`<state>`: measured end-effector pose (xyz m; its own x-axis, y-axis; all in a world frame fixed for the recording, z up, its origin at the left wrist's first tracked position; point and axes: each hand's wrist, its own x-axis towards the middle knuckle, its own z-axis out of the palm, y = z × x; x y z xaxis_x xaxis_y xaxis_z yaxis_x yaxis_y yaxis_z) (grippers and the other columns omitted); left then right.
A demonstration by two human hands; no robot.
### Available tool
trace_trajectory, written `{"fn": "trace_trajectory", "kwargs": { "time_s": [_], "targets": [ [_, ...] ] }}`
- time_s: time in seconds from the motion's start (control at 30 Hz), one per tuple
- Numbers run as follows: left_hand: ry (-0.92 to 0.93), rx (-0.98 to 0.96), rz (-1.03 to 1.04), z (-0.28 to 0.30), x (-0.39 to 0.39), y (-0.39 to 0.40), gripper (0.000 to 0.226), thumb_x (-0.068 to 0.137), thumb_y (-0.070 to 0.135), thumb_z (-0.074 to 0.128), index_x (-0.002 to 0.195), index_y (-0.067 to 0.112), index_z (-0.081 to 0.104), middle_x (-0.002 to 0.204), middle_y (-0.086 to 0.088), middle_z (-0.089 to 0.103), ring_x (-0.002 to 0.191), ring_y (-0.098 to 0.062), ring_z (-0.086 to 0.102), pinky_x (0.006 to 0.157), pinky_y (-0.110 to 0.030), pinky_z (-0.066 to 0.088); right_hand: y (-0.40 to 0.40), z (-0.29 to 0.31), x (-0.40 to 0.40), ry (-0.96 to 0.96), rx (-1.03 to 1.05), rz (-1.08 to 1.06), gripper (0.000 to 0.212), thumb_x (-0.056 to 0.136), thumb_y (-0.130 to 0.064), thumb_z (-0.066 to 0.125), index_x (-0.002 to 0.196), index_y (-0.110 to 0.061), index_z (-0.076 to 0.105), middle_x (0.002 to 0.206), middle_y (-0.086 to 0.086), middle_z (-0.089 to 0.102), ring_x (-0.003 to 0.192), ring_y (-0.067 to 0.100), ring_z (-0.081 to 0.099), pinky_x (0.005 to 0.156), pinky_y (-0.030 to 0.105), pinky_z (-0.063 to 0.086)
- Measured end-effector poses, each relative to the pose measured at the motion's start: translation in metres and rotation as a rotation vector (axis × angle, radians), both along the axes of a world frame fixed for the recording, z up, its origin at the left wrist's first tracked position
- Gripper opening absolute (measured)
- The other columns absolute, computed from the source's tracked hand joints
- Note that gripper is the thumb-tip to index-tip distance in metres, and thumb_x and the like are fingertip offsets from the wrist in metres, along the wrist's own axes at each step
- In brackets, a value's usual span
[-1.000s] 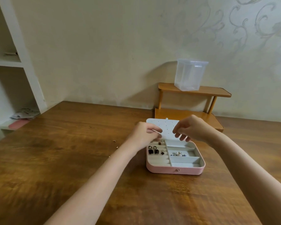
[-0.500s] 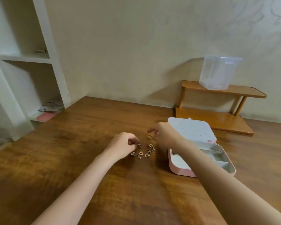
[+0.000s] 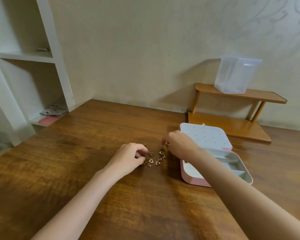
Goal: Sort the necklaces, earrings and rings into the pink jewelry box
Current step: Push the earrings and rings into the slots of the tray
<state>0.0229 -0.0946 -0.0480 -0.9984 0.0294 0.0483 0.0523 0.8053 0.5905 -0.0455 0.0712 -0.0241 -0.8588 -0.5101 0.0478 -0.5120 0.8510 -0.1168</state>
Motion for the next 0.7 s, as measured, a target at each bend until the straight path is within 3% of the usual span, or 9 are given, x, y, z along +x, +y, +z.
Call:
{"fn": "trace_trajectory", "kwargs": {
  "time_s": [0.13, 0.2, 0.27, 0.4, 0.5, 0.7],
  "targets": [
    [-0.047, -0.017, -0.042, 0.002, 0.004, 0.000, 0.027, 0.084, 0.025, 0.067, 0.110, 0.027, 0.064, 0.103, 0.007, 0.066, 0.090, -0.004, 0.060, 0.087, -0.029, 0.051, 0.006, 0.009, 0.006, -0.035, -0.092, 0.085, 0.020, 0.090, -0.011, 0.056, 0.104, -0.012, 0.070, 0.105, 0.007, 0.068, 0.089, 0.016, 0.061, 0.074, 0.020, 0.049],
    [-0.037, -0.068, -0.073, 0.002, 0.005, 0.003, 0.025, 0.081, 0.025, 0.070, 0.106, 0.026, 0.066, 0.103, 0.008, 0.063, 0.087, -0.003, 0.058, 0.081, -0.024, 0.050, 0.006, 0.011, 0.010, -0.093, -0.096, 0.141, 0.017, 0.087, -0.013, 0.061, 0.099, -0.011, 0.071, 0.099, 0.004, 0.069, 0.080, 0.010, 0.058, 0.063, 0.010, 0.043],
    [-0.009, -0.078, -0.079, 0.001, 0.005, 0.006, 0.021, 0.082, 0.020, 0.070, 0.102, 0.024, 0.067, 0.098, 0.008, 0.062, 0.082, -0.002, 0.057, 0.073, -0.018, 0.047, 0.004, 0.011, 0.012, -0.123, -0.075, 0.177, 0.017, 0.085, -0.017, 0.064, 0.100, -0.012, 0.071, 0.097, 0.004, 0.068, 0.077, 0.009, 0.053, 0.057, 0.008, 0.037],
    [0.023, -0.036, -0.065, 0.000, 0.004, 0.007, 0.016, 0.082, 0.014, 0.068, 0.096, 0.022, 0.068, 0.085, 0.011, 0.063, 0.080, -0.002, 0.059, 0.064, -0.008, 0.040, 0.000, 0.006, 0.016, -0.069, -0.072, 0.209, 0.020, 0.085, -0.026, 0.065, 0.102, -0.017, 0.071, 0.092, 0.000, 0.056, 0.084, 0.010, 0.046, 0.065, 0.020, 0.039],
    [0.016, -0.027, -0.059, 0.002, 0.005, 0.008, 0.019, 0.083, 0.017, 0.067, 0.101, 0.022, 0.067, 0.088, 0.011, 0.064, 0.082, -0.002, 0.059, 0.065, -0.009, 0.041, -0.002, 0.003, 0.021, -0.100, -0.047, 0.259, 0.019, 0.086, -0.021, 0.063, 0.103, -0.019, 0.071, 0.094, -0.004, 0.048, 0.089, 0.008, 0.041, 0.075, 0.025, 0.042],
    [0.056, -0.220, -0.029, 0.002, 0.007, 0.018, 0.026, 0.083, 0.032, 0.066, 0.108, 0.025, 0.064, 0.109, 0.005, 0.057, 0.099, -0.016, 0.056, 0.079, -0.028, 0.047, -0.005, 0.000, 0.026, -0.103, -0.055, 0.277, 0.014, 0.084, -0.017, 0.064, 0.096, -0.011, 0.068, 0.101, 0.004, 0.055, 0.095, 0.014, 0.048, 0.076, 0.025, 0.043]
  ]
}}
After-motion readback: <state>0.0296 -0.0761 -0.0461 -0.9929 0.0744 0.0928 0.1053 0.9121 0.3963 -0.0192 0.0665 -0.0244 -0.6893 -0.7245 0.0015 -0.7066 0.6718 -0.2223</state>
